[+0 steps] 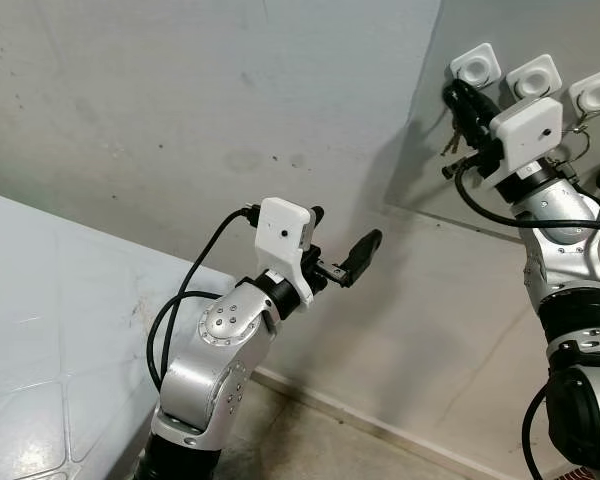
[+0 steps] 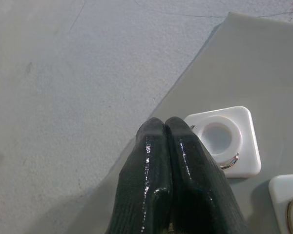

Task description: Hang keys on a hook

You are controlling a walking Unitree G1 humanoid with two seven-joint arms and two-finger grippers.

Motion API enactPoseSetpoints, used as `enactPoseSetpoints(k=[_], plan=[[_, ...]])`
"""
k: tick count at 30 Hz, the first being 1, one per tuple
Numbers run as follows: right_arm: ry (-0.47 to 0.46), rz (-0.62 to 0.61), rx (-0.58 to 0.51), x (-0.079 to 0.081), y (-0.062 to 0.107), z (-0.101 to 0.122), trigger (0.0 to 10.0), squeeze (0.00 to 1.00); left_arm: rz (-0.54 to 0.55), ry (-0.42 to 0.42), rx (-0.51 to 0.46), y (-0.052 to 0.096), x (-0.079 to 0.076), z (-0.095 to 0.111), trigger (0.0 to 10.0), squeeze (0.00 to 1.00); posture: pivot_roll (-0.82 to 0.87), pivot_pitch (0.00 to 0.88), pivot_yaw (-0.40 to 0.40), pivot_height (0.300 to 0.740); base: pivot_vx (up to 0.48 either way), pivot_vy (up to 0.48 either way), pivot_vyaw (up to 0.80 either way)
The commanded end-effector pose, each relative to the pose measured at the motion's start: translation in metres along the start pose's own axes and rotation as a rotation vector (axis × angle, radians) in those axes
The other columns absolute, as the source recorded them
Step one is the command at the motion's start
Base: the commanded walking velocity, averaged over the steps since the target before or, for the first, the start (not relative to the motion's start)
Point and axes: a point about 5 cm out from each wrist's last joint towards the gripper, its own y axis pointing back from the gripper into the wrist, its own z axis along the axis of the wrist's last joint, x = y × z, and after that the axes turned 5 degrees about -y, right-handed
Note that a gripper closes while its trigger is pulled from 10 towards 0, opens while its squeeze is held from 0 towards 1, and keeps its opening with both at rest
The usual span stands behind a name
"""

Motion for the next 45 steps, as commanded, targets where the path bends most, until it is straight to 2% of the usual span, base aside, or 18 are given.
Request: enactPoseSetpoints(k=[1,4,11,16,21,24,27,28,29,30,31,33,36,37,39,41,42,45], plan=[[0.004,0.092,0.077,0.017,0.005,-0.014,10.0,0.00,-0.001,0.004,-0.013,0.002,-0.002,0.004,10.0,0.00,0.01,0.095,-0.031,0.740,0.000,0.000,0.00],[0.006,0.100,0.094,0.019,0.007,-0.018,10.0,0.00,0.000,0.007,-0.012,0.003,-0.002,0.003,10.0,0.00,0.01,0.093,-0.031,0.740,0.000,0.000,0.00],[0.126,0.177,0.133,0.029,0.011,-0.022,10.0,0.00,-0.001,0.015,-0.010,0.003,-0.004,0.002,10.0,0.00,0.00,0.089,-0.032,0.740,0.000,0.000,0.00],[0.091,0.169,0.107,0.032,0.010,-0.021,10.0,0.00,-0.002,0.018,-0.009,0.003,-0.004,0.002,10.0,0.00,0.00,0.088,-0.033,0.740,0.000,0.000,0.00],[-0.008,0.092,0.049,0.031,0.007,-0.016,10.0,0.00,0.000,0.021,-0.008,0.003,-0.005,0.002,10.0,0.00,0.00,0.089,-0.033,0.740,0.000,0.000,0.00],[0.010,0.103,0.042,0.035,0.007,-0.016,10.0,0.00,-0.001,0.022,-0.008,0.003,-0.005,0.002,10.0,0.00,0.00,0.093,-0.033,0.740,0.000,0.000,0.00],[-0.050,0.082,0.051,0.038,0.008,-0.019,10.0,0.00,0.001,0.025,-0.009,0.003,-0.005,0.002,10.0,0.00,0.00,0.094,-0.033,0.740,0.000,0.000,0.00],[-0.142,0.031,0.033,0.037,0.009,-0.020,10.0,0.00,0.001,0.025,-0.008,0.003,-0.005,0.002,10.0,0.00,0.00,0.097,-0.034,0.740,0.000,0.000,0.00],[-0.142,0.031,0.033,0.037,0.009,-0.020,10.0,0.00,0.001,0.025,-0.008,0.003,-0.005,0.002,10.0,0.00,0.00,0.097,-0.034,0.740,0.000,0.000,0.00],[-0.354,-0.084,-0.011,0.031,0.007,-0.020,10.0,0.00,0.002,0.027,-0.007,0.003,-0.005,0.002,10.0,0.00,0.00,0.100,-0.035,0.740,0.000,0.000,0.00],[-0.498,-0.156,-0.037,0.026,0.007,-0.022,10.0,0.00,0.002,0.028,-0.006,0.004,-0.006,0.002,10.0,0.00,0.00,0.103,-0.035,0.740,0.000,0.000,0.00],[-0.520,-0.166,-0.042,0.025,0.007,-0.022,10.0,0.00,0.003,0.029,-0.006,0.004,-0.006,0.001,10.0,0.00,0.00,0.105,-0.035,0.740,0.000,0.000,0.00],[-0.491,-0.145,-0.040,0.027,0.006,-0.021,10.0,0.00,0.003,0.030,-0.004,0.004,-0.006,0.001,10.0,0.00,0.00,0.107,-0.035,0.740,0.000,0.000,0.00],[-0.382,-0.098,-0.019,0.031,0.006,-0.019,10.0,0.00,0.004,0.031,-0.003,0.004,-0.005,0.001,10.0,0.00,0.00,0.108,-0.035,0.740,0.000,0.000,0.00],[-0.342,-0.066,-0.008,0.033,0.005,-0.019,10.0,0.00,0.004,0.032,-0.003,0.004,-0.006,0.001,10.0,0.00,0.00,0.110,-0.037,0.740,0.000,0.000,0.00],[-0.182,0.036,0.017,0.039,0.006,-0.016,10.0,0.00,0.006,0.032,-0.003,0.004,-0.006,0.001,10.0,0.00,0.00,0.110,-0.040,0.740,0.000,0.000,0.00],[-0.182,0.036,0.017,0.039,0.006,-0.016,10.0,0.00,0.006,0.032,-0.003,0.004,-0.006,0.001,10.0,0.00,0.00,0.110,-0.040,0.740,0.000,0.000,0.00],[0.058,0.217,0.094,0.053,0.010,-0.020,10.0,0.00,0.010,0.036,-0.007,0.004,-0.006,0.002,10.0,0.00,0.00,0.110,-0.040,0.740,0.000,0.000,0.00]])
